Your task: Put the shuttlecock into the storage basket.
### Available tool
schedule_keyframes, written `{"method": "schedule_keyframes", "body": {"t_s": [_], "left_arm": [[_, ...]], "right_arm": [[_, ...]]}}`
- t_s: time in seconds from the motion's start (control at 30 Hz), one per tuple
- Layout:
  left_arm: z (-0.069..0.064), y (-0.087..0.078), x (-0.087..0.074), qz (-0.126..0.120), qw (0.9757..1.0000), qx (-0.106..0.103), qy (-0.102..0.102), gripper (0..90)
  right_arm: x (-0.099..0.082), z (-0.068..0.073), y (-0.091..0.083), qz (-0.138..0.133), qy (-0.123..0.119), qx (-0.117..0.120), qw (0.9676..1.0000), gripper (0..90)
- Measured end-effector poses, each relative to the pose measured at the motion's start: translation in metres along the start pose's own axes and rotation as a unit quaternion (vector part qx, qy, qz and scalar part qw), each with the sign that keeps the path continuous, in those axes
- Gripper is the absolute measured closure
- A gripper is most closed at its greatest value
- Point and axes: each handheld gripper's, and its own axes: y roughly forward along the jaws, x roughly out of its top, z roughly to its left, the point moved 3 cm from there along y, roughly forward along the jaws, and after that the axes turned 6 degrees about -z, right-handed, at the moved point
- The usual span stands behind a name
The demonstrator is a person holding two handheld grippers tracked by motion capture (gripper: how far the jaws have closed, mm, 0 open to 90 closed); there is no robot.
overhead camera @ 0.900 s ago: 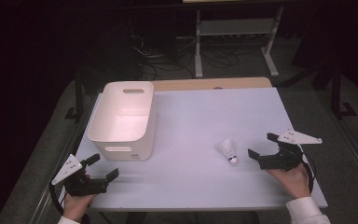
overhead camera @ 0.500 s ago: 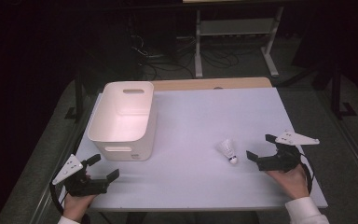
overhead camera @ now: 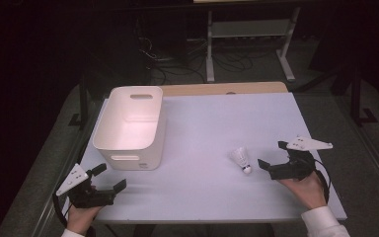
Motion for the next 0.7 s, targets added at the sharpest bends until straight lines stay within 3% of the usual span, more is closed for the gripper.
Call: {"method": "schedule_keyframes", "body": {"t_s": [0.7], "left_arm": [[-0.002, 0.000, 0.000, 0.001, 1.0000, -0.003, -0.004, 0.0]], "right_arm": [[0.016, 0.008, 0.020, 0.055, -0.012, 0.036, 0.9978, 0.0]]}}
